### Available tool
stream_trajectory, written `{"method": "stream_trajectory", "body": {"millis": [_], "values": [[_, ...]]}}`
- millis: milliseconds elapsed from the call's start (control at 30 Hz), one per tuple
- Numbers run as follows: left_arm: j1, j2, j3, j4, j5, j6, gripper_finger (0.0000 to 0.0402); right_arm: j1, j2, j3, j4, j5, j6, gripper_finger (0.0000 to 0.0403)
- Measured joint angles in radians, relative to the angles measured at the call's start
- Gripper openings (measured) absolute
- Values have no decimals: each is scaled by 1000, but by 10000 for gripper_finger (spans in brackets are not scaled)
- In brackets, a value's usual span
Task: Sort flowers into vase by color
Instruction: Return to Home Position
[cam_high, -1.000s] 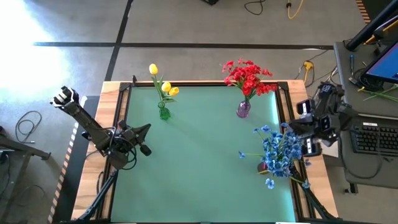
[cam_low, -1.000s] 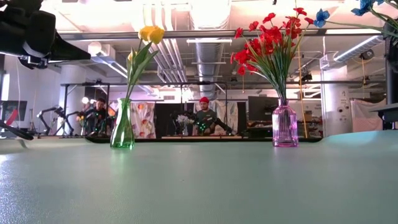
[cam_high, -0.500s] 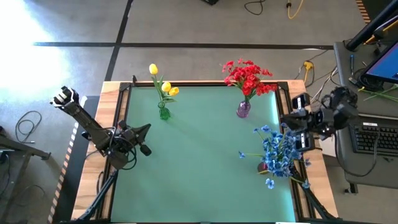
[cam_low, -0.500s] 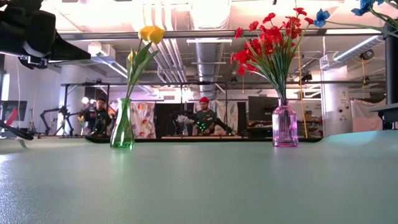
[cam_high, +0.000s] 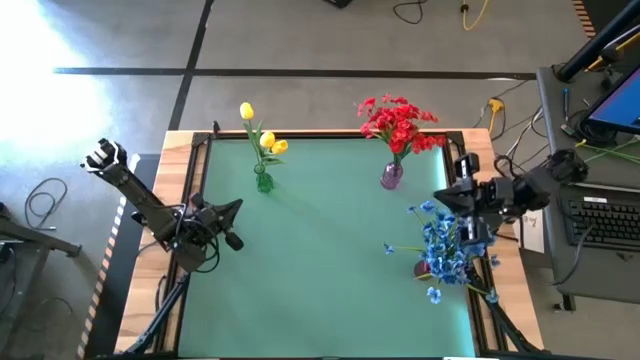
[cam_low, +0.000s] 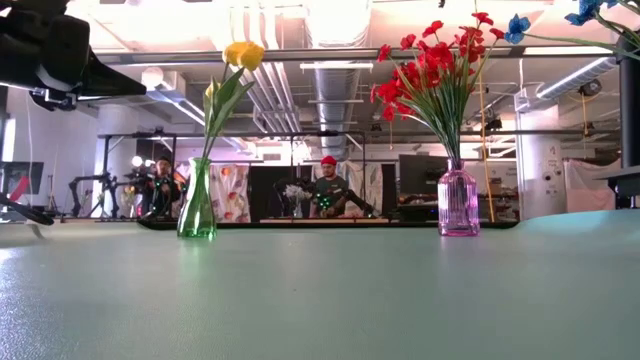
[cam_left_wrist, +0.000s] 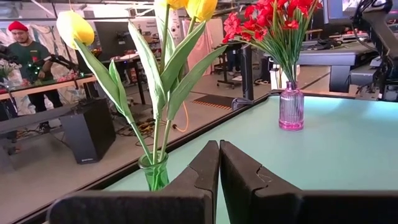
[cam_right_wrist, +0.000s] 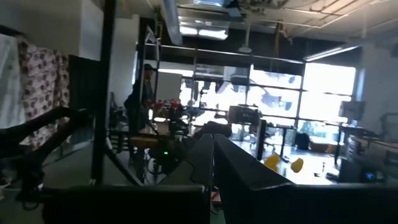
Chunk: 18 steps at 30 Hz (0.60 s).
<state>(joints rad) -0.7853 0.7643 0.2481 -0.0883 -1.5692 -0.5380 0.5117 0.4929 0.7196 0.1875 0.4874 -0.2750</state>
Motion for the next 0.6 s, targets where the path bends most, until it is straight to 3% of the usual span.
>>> {"method": "stream_trajectory", "body": {"millis": [267,600], "values": [[0,0,0,-1,0,6,0,-42,-92,-65,-49,130,23,9],[0,0,0,1,-1,-5,0,-115,-141,-129,-82,122,117,9]]}}
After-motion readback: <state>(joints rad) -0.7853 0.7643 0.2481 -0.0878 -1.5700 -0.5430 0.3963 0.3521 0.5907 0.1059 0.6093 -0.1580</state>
